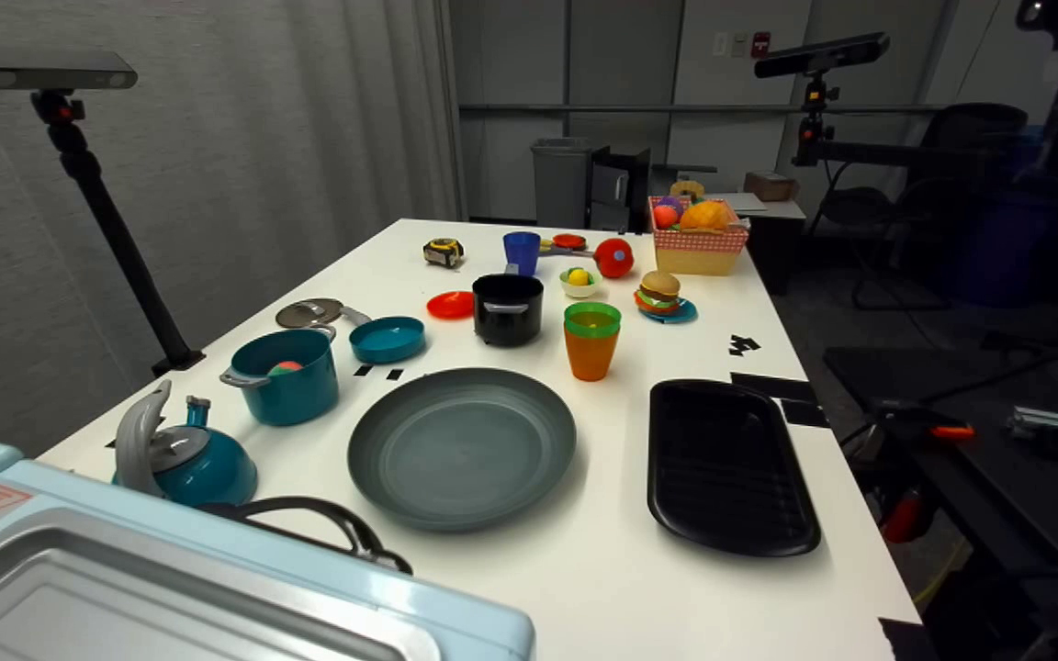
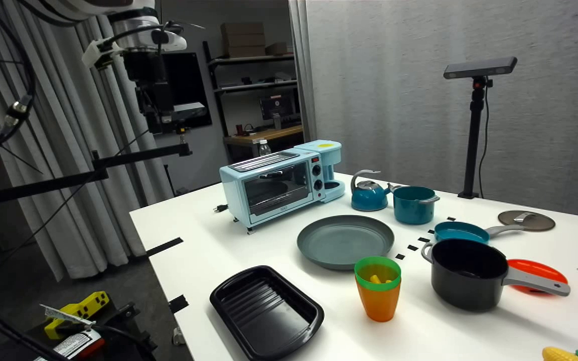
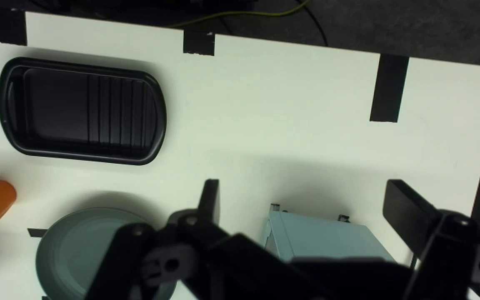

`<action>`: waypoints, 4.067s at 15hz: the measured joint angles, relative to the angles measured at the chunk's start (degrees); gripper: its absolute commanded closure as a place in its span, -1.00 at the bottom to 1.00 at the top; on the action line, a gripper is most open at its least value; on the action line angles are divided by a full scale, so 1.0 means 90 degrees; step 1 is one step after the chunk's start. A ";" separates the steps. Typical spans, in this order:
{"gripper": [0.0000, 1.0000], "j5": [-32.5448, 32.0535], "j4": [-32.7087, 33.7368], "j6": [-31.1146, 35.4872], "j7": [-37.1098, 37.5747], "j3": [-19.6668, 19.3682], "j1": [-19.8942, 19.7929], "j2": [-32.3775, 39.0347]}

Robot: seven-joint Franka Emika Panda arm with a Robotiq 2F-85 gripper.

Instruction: Pour the contents in the green cup onto the plate

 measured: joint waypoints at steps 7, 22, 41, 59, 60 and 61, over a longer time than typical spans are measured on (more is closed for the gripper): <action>-1.00 -0.0266 -0.0059 0.0162 0.0380 0.0070 -0.0028 0.0000; -1.00 -0.0249 -0.0060 0.0165 0.0576 0.0071 -0.0031 0.0008; -1.00 -0.1029 0.0610 0.0675 0.0330 -0.0542 -0.0828 0.1379; -1.00 -0.2342 0.0582 0.0685 0.0333 -0.1739 -0.1483 0.2113; -1.00 -0.2344 0.0582 0.0684 0.0332 -0.1768 -0.1504 0.2128; -1.00 -0.2344 0.0582 0.0684 0.0332 -0.1771 -0.1504 0.2131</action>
